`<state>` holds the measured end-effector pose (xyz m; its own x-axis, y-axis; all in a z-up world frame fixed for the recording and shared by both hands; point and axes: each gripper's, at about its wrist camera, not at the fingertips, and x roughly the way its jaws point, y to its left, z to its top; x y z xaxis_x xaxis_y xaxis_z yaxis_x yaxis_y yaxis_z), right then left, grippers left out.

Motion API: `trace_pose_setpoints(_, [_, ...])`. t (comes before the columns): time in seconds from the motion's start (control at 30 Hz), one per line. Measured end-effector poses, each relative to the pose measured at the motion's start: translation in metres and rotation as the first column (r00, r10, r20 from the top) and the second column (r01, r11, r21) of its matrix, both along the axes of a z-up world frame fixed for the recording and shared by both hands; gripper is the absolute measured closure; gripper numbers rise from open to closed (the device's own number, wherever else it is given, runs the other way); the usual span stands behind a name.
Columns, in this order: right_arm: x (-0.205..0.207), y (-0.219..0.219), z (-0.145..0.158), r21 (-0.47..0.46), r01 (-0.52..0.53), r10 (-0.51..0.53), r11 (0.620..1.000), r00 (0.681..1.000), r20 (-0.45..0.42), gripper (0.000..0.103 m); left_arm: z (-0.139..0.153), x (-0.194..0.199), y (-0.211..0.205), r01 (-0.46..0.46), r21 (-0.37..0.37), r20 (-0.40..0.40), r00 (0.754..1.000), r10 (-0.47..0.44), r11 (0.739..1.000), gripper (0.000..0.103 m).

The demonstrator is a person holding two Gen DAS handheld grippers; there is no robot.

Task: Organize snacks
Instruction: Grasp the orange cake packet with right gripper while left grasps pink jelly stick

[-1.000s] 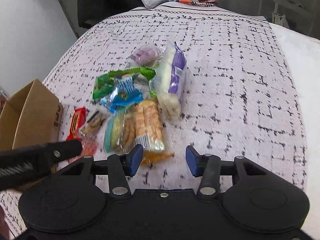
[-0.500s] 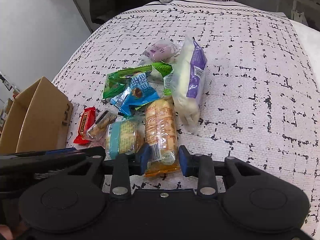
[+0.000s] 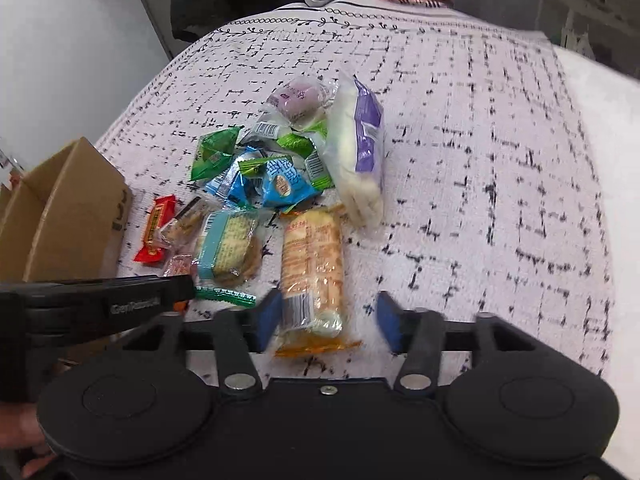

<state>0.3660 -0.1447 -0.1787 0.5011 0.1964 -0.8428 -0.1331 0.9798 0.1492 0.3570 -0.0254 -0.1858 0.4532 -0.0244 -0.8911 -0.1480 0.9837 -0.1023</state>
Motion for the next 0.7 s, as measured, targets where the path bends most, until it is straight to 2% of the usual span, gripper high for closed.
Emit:
trace_pose_setpoints(0.07, [0.001, 0.007, -0.004, -0.037, -0.022, 0.022, 0.999, 1.000, 0.002, 0.044, 0.003, 0.001, 0.003, 0.000, -0.038, -0.003, 1.000, 0.000, 0.999, 0.085])
trace_pose_setpoints(0.17, [0.001, 0.014, -0.009, -0.062, -0.055, 0.055, 0.997, 0.998, 0.012, 0.046, 0.010, 0.000, 0.003, 0.009, -0.047, 0.009, 1.000, -0.009, 0.999, 0.085])
trace_pose_setpoints(0.23, [0.002, 0.016, -0.009, -0.074, -0.058, 0.060, 0.996, 0.998, 0.025, 0.063, 0.014, -0.001, 0.003, 0.017, -0.069, 0.010, 1.000, -0.016, 0.997, 0.085])
trace_pose_setpoints(0.27, [0.003, 0.016, -0.010, -0.078, -0.058, 0.060, 0.995, 0.998, 0.025, 0.068, 0.016, -0.002, 0.002, 0.021, -0.073, 0.013, 1.000, -0.020, 0.997, 0.086])
trace_pose_setpoints(0.47, [-0.002, 0.016, -0.004, -0.066, -0.055, 0.057, 0.996, 0.998, 0.036, 0.069, 0.034, -0.010, 0.003, 0.013, -0.083, 0.035, 0.999, -0.011, 0.996, 0.086])
trace_pose_setpoints(0.7, [-0.014, 0.021, 0.017, -0.057, -0.070, 0.075, 0.996, 0.992, 0.105, 0.069, 0.072, -0.018, 0.006, -0.008, -0.088, 0.092, 0.996, 0.017, 0.996, 0.086])
